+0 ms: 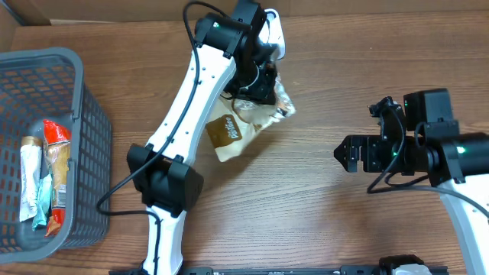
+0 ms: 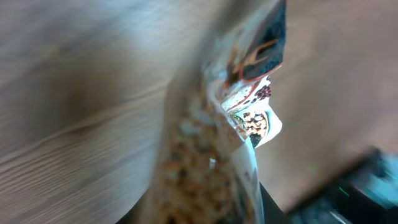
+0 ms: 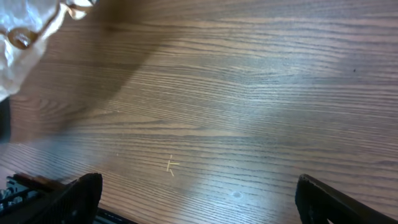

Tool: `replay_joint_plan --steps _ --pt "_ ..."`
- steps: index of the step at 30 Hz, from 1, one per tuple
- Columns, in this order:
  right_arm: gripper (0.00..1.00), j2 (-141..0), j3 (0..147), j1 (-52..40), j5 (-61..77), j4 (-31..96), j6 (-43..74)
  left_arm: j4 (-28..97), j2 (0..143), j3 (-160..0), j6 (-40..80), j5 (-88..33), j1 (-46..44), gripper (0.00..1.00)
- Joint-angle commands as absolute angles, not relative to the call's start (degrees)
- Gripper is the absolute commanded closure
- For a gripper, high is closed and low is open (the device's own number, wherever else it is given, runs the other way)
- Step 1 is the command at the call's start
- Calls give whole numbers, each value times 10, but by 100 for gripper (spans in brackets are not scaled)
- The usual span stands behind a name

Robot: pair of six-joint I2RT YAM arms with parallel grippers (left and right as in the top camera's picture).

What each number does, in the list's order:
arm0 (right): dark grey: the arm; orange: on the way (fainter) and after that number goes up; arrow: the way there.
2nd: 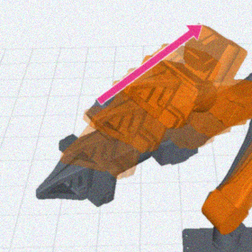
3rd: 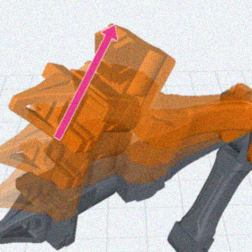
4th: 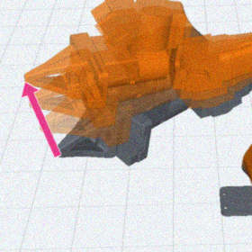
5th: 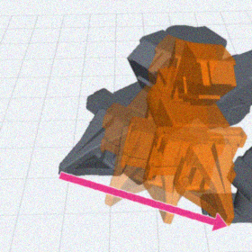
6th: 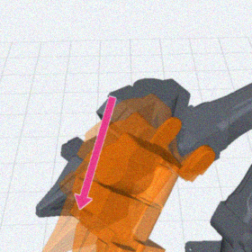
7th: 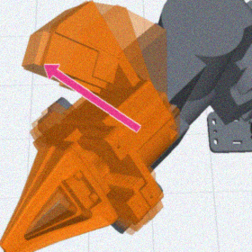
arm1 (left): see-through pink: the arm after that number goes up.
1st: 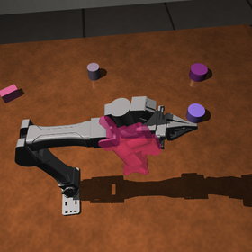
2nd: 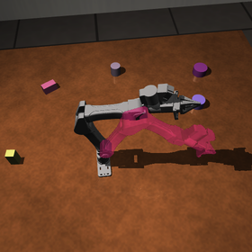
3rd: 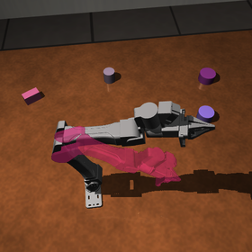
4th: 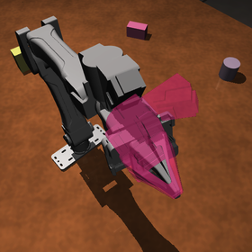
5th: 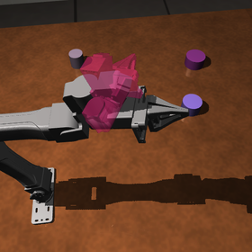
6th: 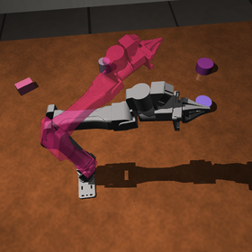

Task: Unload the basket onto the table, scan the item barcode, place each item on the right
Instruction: 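Carry the pouch to the table centre and release it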

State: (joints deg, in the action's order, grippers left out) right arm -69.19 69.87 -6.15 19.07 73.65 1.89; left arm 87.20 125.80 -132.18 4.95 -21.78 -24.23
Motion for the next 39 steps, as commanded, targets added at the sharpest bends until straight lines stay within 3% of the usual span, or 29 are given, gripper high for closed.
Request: replay_joint_plan --steps 1,6,10,13,18,21,24,39 --pt "0 -703 712 -65 189 732 17 871 1304 -1317 -7 -352 -243 89" --pt "0 -707 712 -65 189 725 17 867 1349 -1298 -7 -356 -257 90" --pt "0 -707 712 -65 189 722 17 854 1359 -1272 -7 -356 -267 81" --pt "0 -707 712 -65 189 717 17 847 1359 -1254 -7 -350 -273 64" --pt "0 -707 712 -65 189 715 17 847 1359 -1246 -7 -303 -278 20" --pt "0 -707 712 -65 190 715 19 846 1359 -1246 -7 -282 -278 5" --pt "0 -707 712 -65 191 715 19 844 1359 -1246 -7 -258 -278 0" --pt "0 -707 712 -65 191 714 19 829 1359 -1249 43 -188 -275 0"
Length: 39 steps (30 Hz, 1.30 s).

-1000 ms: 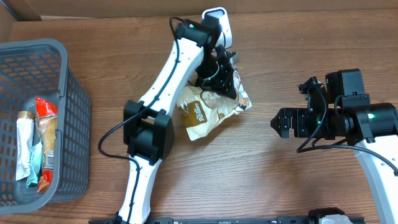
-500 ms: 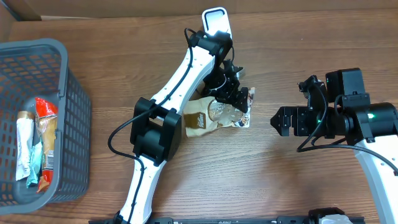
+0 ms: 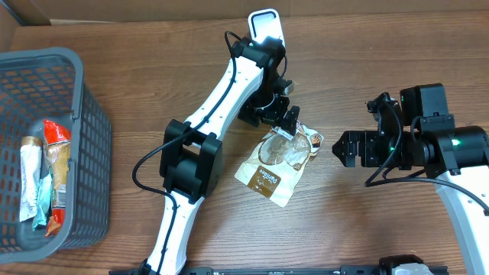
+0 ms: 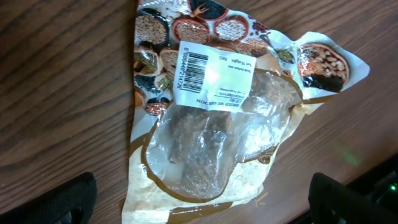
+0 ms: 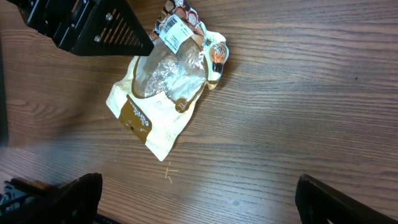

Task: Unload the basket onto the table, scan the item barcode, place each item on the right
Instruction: 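Carry the pouch to the table centre and release it, then return the left gripper into the basket toward the red-capped package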

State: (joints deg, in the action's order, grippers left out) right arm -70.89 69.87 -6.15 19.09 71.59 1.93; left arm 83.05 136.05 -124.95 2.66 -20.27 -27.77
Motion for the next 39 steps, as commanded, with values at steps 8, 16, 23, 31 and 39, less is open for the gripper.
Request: replay_joint_plan --steps 8,16,23,31,39 --pt "0 -708 712 -65 191 711 45 903 1341 -1414 43 -173 -222 0" --pt "0 -717 712 -65 191 708 47 968 1245 -1614 43 -131 -135 0" --pt "0 -736 712 -65 191 695 47 968 1111 -1621 43 -130 -2 0" --pt "0 -740 712 -65 191 686 47 968 1056 -1590 107 -114 177 0" --pt "0 -740 712 -65 191 685 47 968 1056 -1511 141 -27 252 6"
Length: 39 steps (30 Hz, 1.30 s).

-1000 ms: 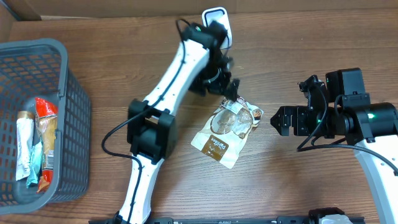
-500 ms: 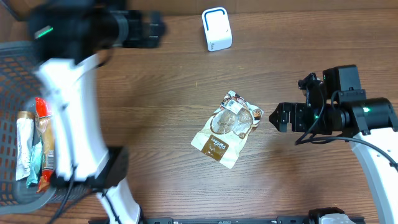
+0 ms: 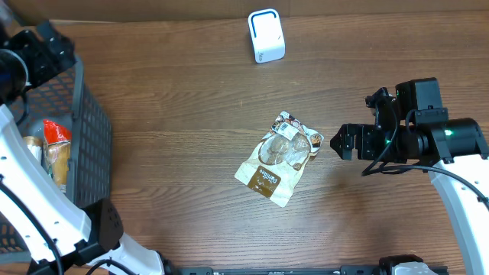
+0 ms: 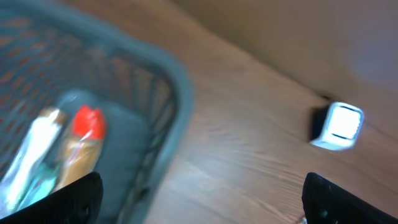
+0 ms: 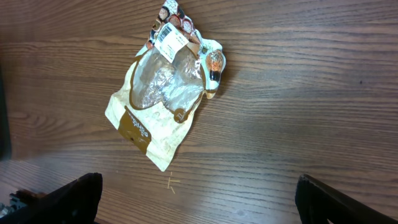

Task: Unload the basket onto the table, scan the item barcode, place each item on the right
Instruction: 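Return the left gripper into the basket toward the red-capped package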

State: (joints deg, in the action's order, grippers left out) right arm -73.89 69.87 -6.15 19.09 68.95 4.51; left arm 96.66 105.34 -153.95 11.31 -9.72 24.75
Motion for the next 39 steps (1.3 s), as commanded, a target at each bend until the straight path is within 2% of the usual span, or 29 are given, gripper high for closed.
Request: replay_joint_plan --steps 1,2,15,21,25,39 --pt "0 -740 712 -65 191 684 47 968 1056 -1500 146 -4 252 5" --pt "0 -740 712 -65 191 683 47 968 1056 -1488 154 15 252 0" --pt "0 -740 712 -65 191 684 47 968 1056 -1375 181 84 257 0" --pt "0 -740 712 -65 191 691 47 959 1056 -1335 194 107 300 1" --pt "0 -740 712 -65 191 687 47 927 1056 -1300 109 105 320 0" --pt "0 -740 712 -65 191 675 47 812 1056 -1066 22 105 355 0"
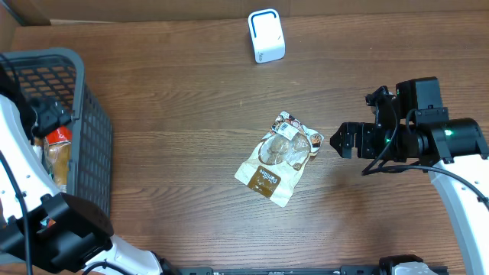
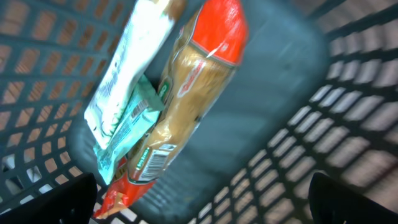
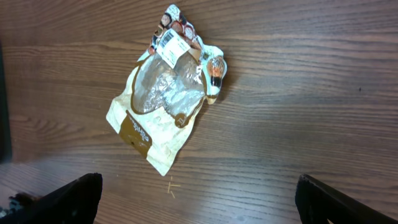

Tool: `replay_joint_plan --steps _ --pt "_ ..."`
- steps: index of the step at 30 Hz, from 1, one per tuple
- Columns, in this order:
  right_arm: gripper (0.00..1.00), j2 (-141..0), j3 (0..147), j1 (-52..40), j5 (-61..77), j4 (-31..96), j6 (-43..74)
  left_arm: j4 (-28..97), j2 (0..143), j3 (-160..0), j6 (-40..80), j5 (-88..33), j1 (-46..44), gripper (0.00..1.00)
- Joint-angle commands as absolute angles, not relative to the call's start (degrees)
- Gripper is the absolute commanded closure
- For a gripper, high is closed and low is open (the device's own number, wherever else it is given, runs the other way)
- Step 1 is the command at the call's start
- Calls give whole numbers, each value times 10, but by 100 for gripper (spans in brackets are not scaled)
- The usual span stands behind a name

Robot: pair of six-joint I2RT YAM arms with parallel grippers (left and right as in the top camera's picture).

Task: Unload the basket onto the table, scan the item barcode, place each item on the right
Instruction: 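Return the left gripper into the basket toward the red-capped package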

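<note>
A tan snack bag (image 1: 279, 158) lies flat in the middle of the table, its white barcode label (image 3: 173, 41) facing up. The white scanner (image 1: 266, 36) stands at the far edge. My left gripper (image 1: 52, 114) hangs open inside the grey basket (image 1: 95, 153), just above a red-and-tan packet (image 2: 186, 87) and a white-and-green packet (image 2: 121, 87); nothing is between its fingers (image 2: 74, 196). My right gripper (image 1: 340, 143) is open to the right of the bag, a little above the table, holding nothing (image 3: 199, 199).
The basket wall (image 2: 354, 81) surrounds the left gripper on all sides. Bare wooden table lies between the bag, the scanner and the right arm. Cardboard runs along the far edge of the table.
My left gripper was above the basket's far corner, looking across to the scanner. Now it is down inside the basket over the packets. The bag and the right arm have not moved.
First my left gripper held the snack bag up near the scanner. Then the bag lay on the table with the left gripper open over it. After that the left arm was at the basket, and now its gripper is among the packets there.
</note>
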State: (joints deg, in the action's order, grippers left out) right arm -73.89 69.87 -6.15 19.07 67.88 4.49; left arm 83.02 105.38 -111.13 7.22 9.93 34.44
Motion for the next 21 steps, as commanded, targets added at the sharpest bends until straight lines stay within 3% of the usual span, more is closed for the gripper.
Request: replay_joint_plan --steps 1,13,21 --pt "0 -740 712 -65 192 675 47 800 1056 -1055 20 107 357 0" --pt "0 -740 712 -65 191 675 47 597 1056 -920 -122 86 365 0" --pt "0 -740 712 -65 191 675 47 473 1056 -828 -123 79 366 0"
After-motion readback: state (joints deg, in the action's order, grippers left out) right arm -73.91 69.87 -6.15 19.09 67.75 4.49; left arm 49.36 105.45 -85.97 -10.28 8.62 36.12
